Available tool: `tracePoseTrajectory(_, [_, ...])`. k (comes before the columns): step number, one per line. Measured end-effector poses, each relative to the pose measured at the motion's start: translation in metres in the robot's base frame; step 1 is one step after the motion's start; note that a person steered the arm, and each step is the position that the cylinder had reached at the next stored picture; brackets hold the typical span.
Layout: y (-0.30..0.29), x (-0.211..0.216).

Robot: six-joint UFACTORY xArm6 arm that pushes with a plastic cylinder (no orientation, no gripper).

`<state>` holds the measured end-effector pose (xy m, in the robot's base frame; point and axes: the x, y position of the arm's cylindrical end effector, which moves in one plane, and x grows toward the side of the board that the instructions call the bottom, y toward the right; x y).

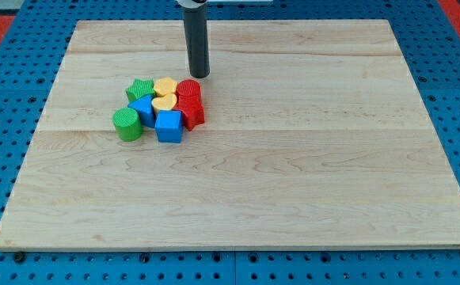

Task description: Point your arm at the group of blocks

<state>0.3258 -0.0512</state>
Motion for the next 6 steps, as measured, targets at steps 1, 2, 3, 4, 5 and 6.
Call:
tracePoseTrajectory(1, [0.000, 0.000])
tracePoseTrajectory(2, [0.002, 0.000])
tracePoseTrajectory(3, [-0.006, 0.001])
tracePoseTrajectory(4, [-0.033, 0.000])
tracePoseTrajectory(5, [-0.049, 0.008])
tracePoseTrajectory(6, [-0.055, 0.016])
